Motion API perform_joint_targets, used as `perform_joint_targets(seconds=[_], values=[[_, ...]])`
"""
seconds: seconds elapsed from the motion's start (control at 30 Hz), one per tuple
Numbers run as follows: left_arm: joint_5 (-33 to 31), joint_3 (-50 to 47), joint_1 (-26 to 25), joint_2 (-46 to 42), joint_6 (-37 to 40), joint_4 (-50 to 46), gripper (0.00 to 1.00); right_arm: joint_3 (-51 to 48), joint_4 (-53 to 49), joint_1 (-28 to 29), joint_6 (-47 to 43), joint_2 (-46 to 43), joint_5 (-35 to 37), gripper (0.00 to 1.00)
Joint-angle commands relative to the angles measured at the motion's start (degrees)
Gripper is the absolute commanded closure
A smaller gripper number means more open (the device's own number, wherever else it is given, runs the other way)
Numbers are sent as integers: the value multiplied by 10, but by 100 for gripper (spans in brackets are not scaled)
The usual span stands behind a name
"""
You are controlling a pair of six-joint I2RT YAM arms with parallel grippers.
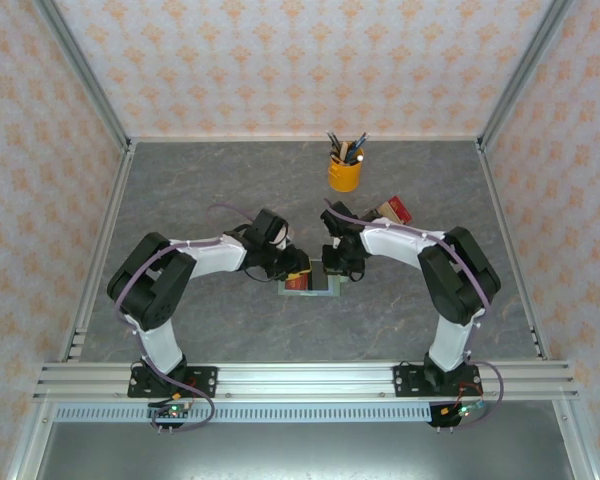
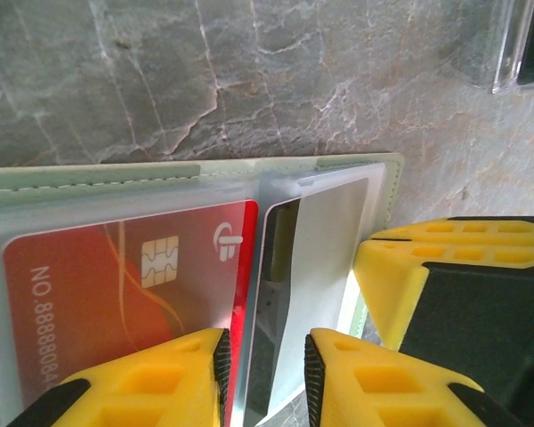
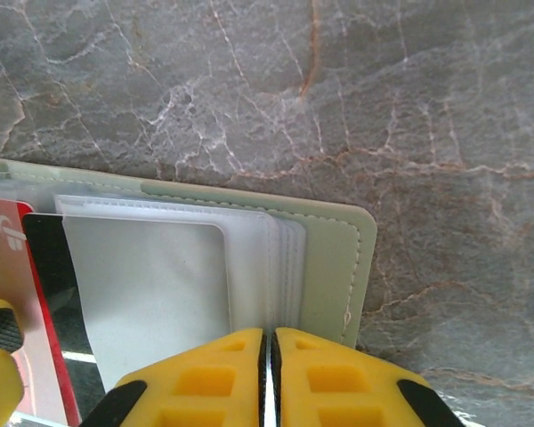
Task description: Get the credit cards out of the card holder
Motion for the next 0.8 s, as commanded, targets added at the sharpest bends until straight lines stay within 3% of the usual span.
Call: perform_joint_targets(seconds=[0.0, 0.77], values=[[12, 17, -2, 9, 7, -18, 69, -5, -23, 0, -8, 35, 43, 87], [45, 29, -4, 34, 15, -6, 73, -18, -13, 0, -6, 54, 38, 88]])
